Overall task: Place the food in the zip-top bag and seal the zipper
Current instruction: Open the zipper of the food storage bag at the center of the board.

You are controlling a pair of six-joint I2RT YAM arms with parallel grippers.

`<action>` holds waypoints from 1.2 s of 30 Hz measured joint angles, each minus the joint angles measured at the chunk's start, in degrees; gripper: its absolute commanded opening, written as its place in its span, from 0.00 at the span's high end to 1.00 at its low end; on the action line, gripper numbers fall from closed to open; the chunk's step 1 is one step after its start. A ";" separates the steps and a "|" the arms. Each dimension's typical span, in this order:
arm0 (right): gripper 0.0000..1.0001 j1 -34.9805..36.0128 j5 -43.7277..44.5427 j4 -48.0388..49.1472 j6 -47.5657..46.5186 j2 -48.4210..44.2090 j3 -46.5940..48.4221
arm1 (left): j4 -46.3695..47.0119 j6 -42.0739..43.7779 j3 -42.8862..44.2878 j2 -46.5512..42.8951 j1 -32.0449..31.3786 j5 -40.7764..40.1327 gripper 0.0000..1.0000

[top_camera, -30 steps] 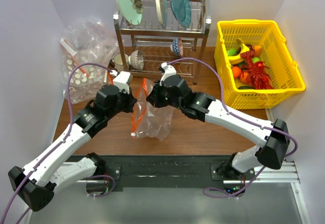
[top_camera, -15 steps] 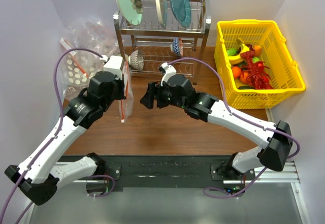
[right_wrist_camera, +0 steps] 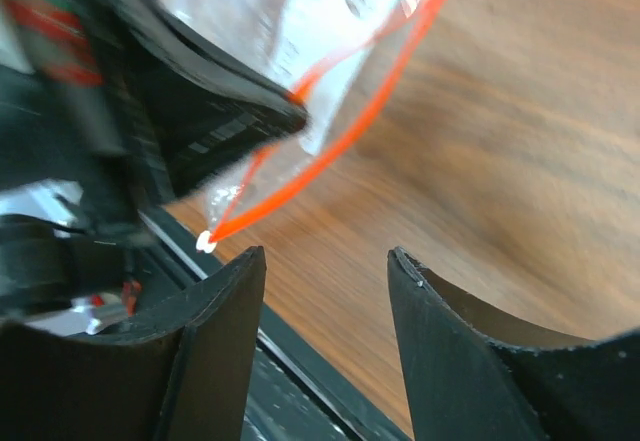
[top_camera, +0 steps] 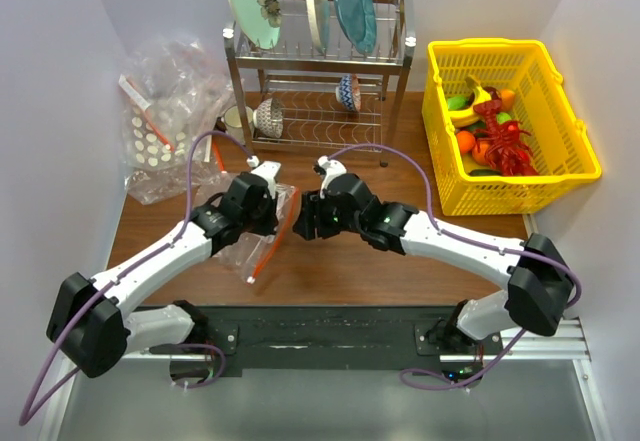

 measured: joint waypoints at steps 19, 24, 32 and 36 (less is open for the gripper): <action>0.51 0.00 -1.27 17.79 8.33 6.47 -8.17 | 5.75 -3.80 -0.07 -3.19 0.00 5.46 1.00; 0.83 0.00 -0.70 17.66 8.48 7.48 -8.07 | 4.55 -4.20 0.15 -5.33 0.00 6.32 1.00; 1.00 0.00 5.64 11.39 6.97 7.41 -5.84 | -5.68 -2.84 9.11 -3.63 -0.04 4.31 1.00; 1.00 0.00 8.11 8.35 5.51 6.32 -5.86 | -11.34 -1.22 14.75 -1.88 -0.09 1.42 0.98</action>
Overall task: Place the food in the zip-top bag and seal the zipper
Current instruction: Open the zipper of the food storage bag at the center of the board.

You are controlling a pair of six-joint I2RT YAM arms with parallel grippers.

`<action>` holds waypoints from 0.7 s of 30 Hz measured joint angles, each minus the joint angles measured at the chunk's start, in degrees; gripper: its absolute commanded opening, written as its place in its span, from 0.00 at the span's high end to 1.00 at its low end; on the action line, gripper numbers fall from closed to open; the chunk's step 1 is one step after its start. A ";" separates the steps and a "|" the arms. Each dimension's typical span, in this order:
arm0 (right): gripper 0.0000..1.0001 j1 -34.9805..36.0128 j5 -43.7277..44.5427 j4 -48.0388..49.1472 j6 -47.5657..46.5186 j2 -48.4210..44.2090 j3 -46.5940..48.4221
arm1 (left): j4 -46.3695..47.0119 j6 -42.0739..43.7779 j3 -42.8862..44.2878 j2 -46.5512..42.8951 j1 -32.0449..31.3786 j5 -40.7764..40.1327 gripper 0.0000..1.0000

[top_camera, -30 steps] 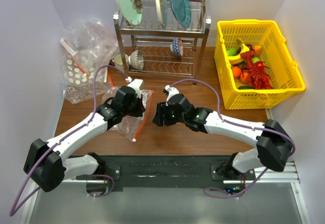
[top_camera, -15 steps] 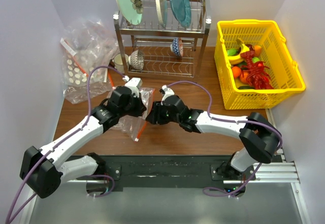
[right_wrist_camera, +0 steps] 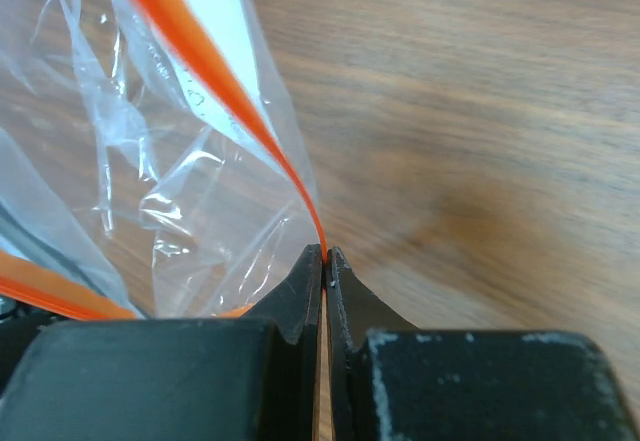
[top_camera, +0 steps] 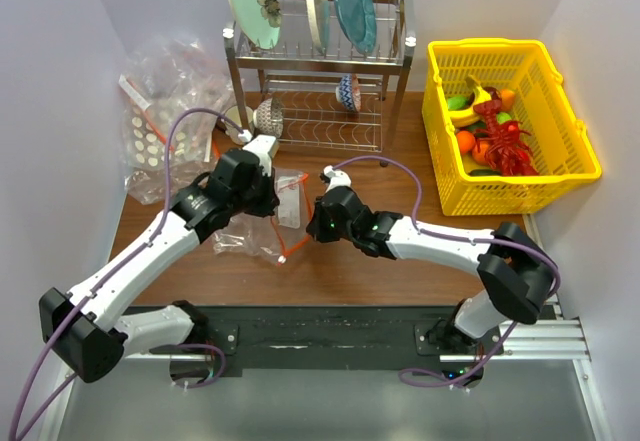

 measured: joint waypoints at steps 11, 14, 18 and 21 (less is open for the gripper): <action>1.00 0.00 -1.01 -2.80 -0.87 -2.51 2.58 | -6.84 1.51 3.43 3.78 -6.62 -6.01 0.48; 1.00 0.00 -2.32 -2.89 -0.59 -2.84 3.91 | -6.67 0.94 3.43 4.94 -10.32 -8.57 0.44; 1.00 0.00 -3.34 -3.15 -0.04 -4.22 4.26 | -5.95 0.35 3.43 5.40 -13.46 -11.50 0.44; 1.00 0.00 -3.41 -3.28 0.39 -5.07 4.28 | -5.40 -0.83 3.43 6.43 -15.19 -14.62 0.46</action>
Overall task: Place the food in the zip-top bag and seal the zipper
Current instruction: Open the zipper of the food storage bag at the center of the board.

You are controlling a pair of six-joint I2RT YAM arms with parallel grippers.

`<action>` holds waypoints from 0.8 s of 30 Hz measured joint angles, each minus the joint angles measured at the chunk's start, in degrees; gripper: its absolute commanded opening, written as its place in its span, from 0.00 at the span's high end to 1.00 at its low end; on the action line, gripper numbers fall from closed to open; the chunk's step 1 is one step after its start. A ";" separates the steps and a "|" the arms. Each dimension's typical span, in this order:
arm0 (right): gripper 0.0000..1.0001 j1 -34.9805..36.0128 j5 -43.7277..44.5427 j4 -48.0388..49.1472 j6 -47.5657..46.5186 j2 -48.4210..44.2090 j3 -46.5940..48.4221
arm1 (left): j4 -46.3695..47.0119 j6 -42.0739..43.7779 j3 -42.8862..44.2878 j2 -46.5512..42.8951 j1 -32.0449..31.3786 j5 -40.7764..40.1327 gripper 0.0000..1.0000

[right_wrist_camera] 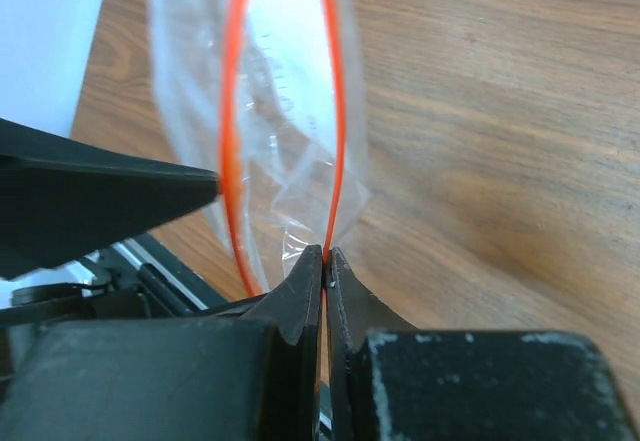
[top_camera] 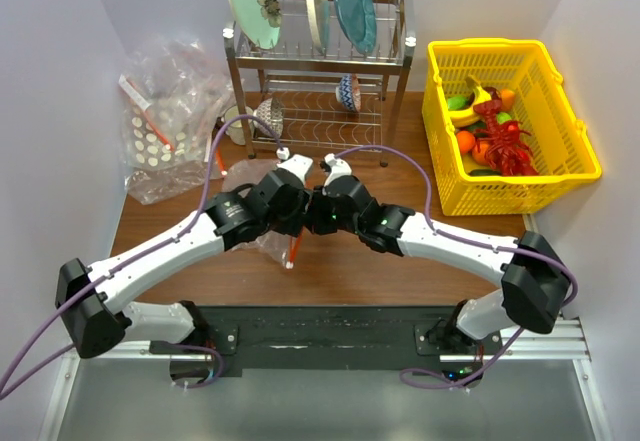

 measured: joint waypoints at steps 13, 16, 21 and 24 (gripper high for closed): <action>1.00 -0.26 -0.61 -1.53 1.53 -2.60 -0.11 | -1.49 -4.07 0.07 3.19 -3.87 -14.49 0.67; 1.00 -0.26 -1.70 -0.72 2.49 -3.52 -1.25 | -1.53 -4.20 0.09 3.06 -3.89 -16.44 0.86; 1.00 -0.24 -0.59 -2.05 3.21 -5.62 -3.89 | -2.47 -3.58 0.31 2.40 -3.87 -17.38 1.00; 1.00 -0.24 1.70 -3.43 3.19 -5.68 -4.28 | -4.61 -3.39 2.14 2.38 -3.87 -16.83 1.00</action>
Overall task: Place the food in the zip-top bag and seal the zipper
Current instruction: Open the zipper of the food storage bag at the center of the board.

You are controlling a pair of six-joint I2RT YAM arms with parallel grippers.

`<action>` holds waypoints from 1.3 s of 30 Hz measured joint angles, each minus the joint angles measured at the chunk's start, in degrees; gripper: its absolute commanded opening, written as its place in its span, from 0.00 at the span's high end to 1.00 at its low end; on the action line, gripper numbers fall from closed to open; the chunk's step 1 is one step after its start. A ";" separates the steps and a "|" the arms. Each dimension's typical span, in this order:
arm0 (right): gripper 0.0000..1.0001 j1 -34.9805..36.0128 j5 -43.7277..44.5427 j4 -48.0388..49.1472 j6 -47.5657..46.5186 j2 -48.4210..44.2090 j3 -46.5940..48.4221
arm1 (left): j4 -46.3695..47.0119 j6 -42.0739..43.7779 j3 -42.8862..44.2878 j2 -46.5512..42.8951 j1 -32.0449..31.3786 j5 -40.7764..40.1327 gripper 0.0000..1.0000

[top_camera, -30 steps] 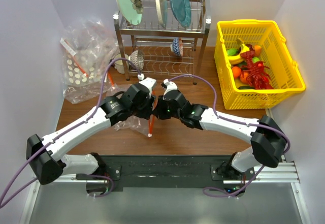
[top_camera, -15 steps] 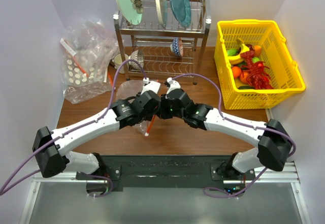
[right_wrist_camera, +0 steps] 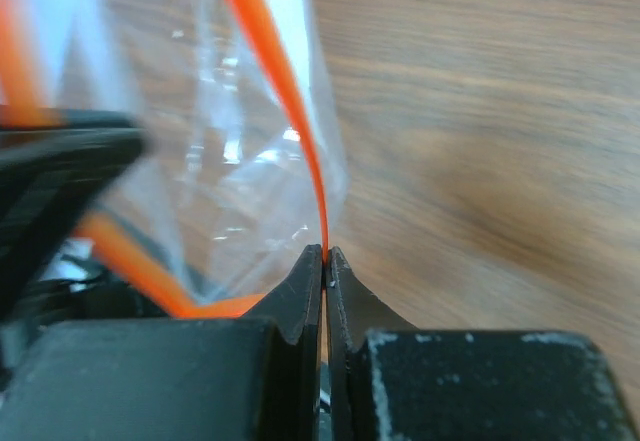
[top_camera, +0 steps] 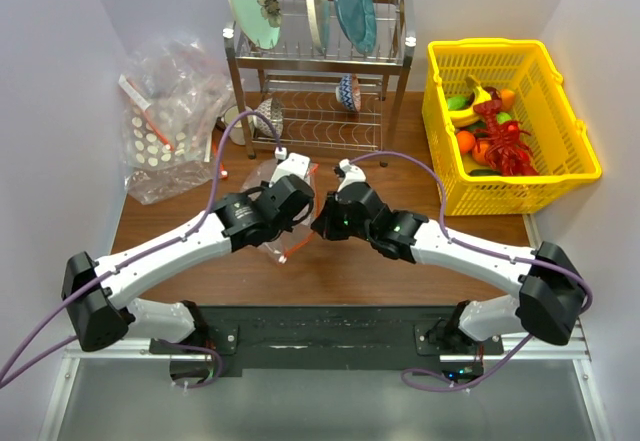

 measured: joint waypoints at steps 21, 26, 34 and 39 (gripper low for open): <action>1.00 0.61 4.70 5.25 0.72 1.40 -6.93 | -10.47 2.60 6.97 -4.11 7.28 1.66 1.00; 1.00 0.63 4.39 4.96 0.15 1.40 -6.95 | -8.13 5.01 4.90 -4.72 8.17 4.66 1.00; 1.00 0.26 1.31 1.16 -3.21 2.03 -2.91 | -1.27 6.69 0.39 -4.68 8.33 11.85 1.00; 1.00 0.26 2.95 -1.03 -4.04 1.92 -1.97 | 0.22 6.64 -1.49 -3.98 8.17 11.85 1.00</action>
